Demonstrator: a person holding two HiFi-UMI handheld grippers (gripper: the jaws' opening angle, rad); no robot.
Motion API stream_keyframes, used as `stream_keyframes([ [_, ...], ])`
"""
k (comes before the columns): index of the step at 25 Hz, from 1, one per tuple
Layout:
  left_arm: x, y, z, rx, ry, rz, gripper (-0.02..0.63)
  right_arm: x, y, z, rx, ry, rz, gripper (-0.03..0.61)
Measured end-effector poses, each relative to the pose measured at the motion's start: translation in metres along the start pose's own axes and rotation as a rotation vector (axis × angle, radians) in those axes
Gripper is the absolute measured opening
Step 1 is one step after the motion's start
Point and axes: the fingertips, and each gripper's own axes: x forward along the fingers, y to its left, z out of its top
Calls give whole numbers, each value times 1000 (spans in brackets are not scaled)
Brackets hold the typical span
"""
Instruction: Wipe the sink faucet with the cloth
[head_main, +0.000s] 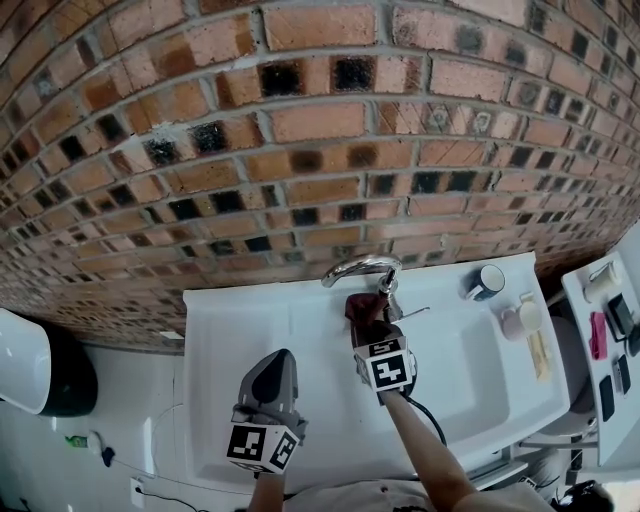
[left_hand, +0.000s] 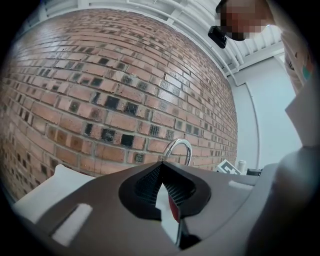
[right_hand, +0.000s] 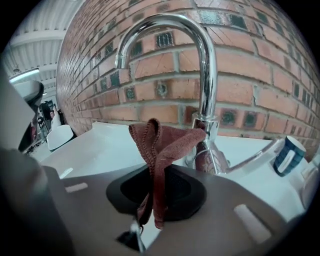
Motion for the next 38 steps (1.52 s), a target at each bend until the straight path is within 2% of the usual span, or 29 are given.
stream_keyframes([
  [6,1,1,4,-6,-22,8,5,-38,13,13,70,-134,102,51],
  [10,0,-11,10,2,-43,-6,5,-81,20,37,63,-240,143,52],
  [20,-28,-35,38,16,-104,-3,5,-202,47,72,79,-494,182,52],
  [25,-41,-53,53,35,-133,-36,5,-243,63,68,73,-550,203,52],
  [30,-51,-64,58,48,-146,-67,5,-255,78,58,77,-564,224,52],
  [38,-64,-62,63,53,-156,-53,5,-268,91,60,48,-597,248,51],
])
